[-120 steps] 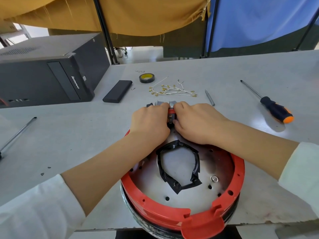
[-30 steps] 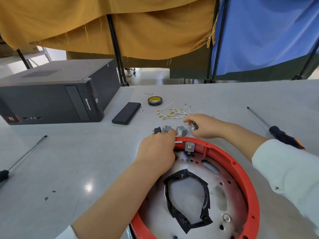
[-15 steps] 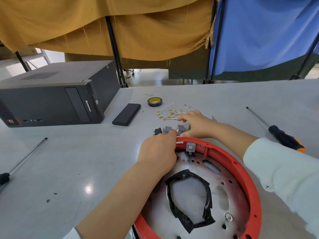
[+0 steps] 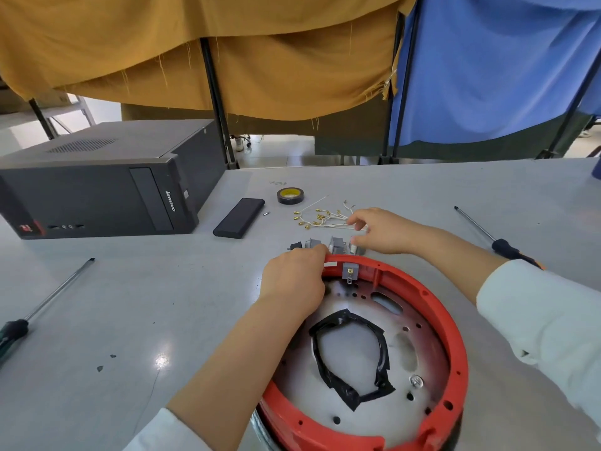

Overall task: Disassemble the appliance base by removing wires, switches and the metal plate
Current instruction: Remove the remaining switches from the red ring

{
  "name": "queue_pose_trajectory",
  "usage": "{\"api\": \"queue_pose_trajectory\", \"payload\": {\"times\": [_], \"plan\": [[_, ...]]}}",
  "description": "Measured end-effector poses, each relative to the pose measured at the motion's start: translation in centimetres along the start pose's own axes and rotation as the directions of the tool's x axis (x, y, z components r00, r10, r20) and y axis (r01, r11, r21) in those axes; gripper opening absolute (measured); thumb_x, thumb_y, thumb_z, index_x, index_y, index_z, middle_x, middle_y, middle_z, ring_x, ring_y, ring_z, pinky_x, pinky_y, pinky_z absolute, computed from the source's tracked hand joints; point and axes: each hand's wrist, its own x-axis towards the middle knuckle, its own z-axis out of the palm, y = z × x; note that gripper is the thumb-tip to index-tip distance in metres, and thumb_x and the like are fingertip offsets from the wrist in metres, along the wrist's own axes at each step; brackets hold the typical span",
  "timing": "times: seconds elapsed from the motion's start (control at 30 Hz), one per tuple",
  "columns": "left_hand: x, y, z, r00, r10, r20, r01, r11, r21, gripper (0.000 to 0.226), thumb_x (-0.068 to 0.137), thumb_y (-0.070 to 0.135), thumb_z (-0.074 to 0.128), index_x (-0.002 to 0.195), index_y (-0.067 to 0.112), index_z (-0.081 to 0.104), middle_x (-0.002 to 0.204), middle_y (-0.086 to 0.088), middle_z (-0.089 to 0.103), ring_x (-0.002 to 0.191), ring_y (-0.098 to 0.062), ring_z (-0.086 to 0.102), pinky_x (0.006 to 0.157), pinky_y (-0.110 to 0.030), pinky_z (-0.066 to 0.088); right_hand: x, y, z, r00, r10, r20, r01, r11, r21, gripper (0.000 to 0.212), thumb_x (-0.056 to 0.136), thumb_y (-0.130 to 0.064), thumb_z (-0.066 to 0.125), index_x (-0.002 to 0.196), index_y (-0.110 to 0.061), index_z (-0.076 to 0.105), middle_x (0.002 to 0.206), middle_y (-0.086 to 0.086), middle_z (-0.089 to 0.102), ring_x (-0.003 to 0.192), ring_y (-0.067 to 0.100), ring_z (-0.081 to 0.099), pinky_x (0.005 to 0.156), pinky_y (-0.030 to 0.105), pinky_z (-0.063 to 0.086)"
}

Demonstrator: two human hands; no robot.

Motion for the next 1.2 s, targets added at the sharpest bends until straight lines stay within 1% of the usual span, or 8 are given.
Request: {"api": "queue_pose_trajectory", "payload": {"times": [0.13,0.27,0.47,0.63,0.73,0.8,1.03,1.2], "plan": [[-0.2,0.1,-0.3,0.999,-0.053,0.001,0.053,0.999,0.008,0.033,0.086,0.013,0.047,0.117,0.023,0.048,0.108,-0.006,0.060,0.097,-0.030,0.059,0.066,-0.030,0.035,-2.7,-2.8,-1.4,0.996,-0.054,0.071,0.042,0.988,0.150,0.021,0.097,-0.031,0.045,0.106,-0.021,0.062,0.111,-0.005,0.064,0.094,0.012,0.060,0.079,0.024,0.045],[-0.5,0.5,-0.5,0.994,-0.103,0.044,0.101,0.994,0.049,0.033,0.087,0.010,0.044,0.119,0.020,0.046,0.113,-0.007,0.060,0.103,-0.030,0.058,0.068,-0.030,0.037,-5.6,-4.5,-0.7,0.948,-0.071,0.310,0.084,0.996,-0.029,0.026,0.094,-0.025,0.044,0.118,-0.019,0.053,0.111,0.003,0.059,0.102,0.022,0.056,0.093,0.038,0.044],[-1.0,1.7,-1.1,0.974,-0.168,0.155,0.148,0.980,0.130,0.035,0.091,0.018,0.049,0.125,0.013,0.040,0.119,-0.007,0.057,0.110,-0.028,0.056,0.071,-0.031,0.038,-7.0,-4.7,1.1,0.979,-0.086,0.184,0.120,0.976,-0.184,0.023,0.095,-0.021,0.040,0.115,-0.013,0.045,0.106,0.011,0.055,0.092,0.027,0.056,0.084,0.044,0.046],[0.4,1.3,-3.1,0.906,-0.039,0.421,0.083,0.993,-0.088,0.038,0.093,0.032,0.049,0.124,0.010,0.043,0.116,-0.010,0.058,0.105,-0.026,0.056,0.086,-0.034,0.044,-7.0,-4.6,1.2,0.980,-0.074,0.182,0.108,0.977,-0.185,0.018,0.093,-0.026,0.037,0.106,-0.018,0.045,0.098,0.007,0.057,0.085,0.024,0.057,0.080,0.043,0.048],[0.4,1.2,-3.1,0.928,0.127,0.351,-0.060,0.979,-0.195,0.016,0.096,0.033,0.048,0.102,0.018,0.048,0.113,-0.009,0.059,0.095,-0.022,0.053,0.076,-0.029,0.037,-7.0,-4.6,1.3,0.985,-0.055,0.165,0.089,0.974,-0.209,0.024,0.092,-0.028,0.036,0.113,-0.018,0.044,0.107,0.010,0.059,0.090,0.028,0.056,0.082,0.042,0.048],[0.1,0.9,-2.5,0.942,0.169,0.290,-0.119,0.976,-0.181,0.015,0.098,0.033,0.044,0.088,0.022,0.039,0.110,-0.010,0.059,0.092,-0.024,0.053,0.072,-0.030,0.034,-7.2,-4.6,1.6,0.989,-0.067,0.128,0.097,0.965,-0.245,0.032,0.091,-0.029,0.035,0.120,-0.018,0.043,0.115,0.010,0.058,0.096,0.030,0.056,0.081,0.041,0.047],[-0.2,0.3,-0.9,0.976,0.168,0.141,-0.158,0.984,-0.082,0.027,0.097,0.017,0.034,0.121,0.014,0.045,0.117,-0.010,0.058,0.104,-0.031,0.055,0.074,-0.032,0.036,-8.0,-3.6,2.9,0.962,-0.254,-0.101,0.202,0.910,-0.361,0.036,0.094,-0.030,0.032,0.128,-0.021,0.040,0.126,0.004,0.053,0.104,0.028,0.057,0.070,0.033,0.034],[0.1,0.5,-0.1,0.993,0.086,0.078,-0.081,0.995,-0.057,0.020,0.098,0.025,0.038,0.115,0.021,0.048,0.110,-0.009,0.062,0.097,-0.032,0.058,0.066,-0.032,0.035,-7.6,-3.4,3.2,0.954,-0.272,-0.128,0.206,0.903,-0.378,0.031,0.096,-0.031,0.030,0.123,-0.021,0.041,0.122,0.003,0.055,0.098,0.028,0.059,0.066,0.033,0.031]]}}
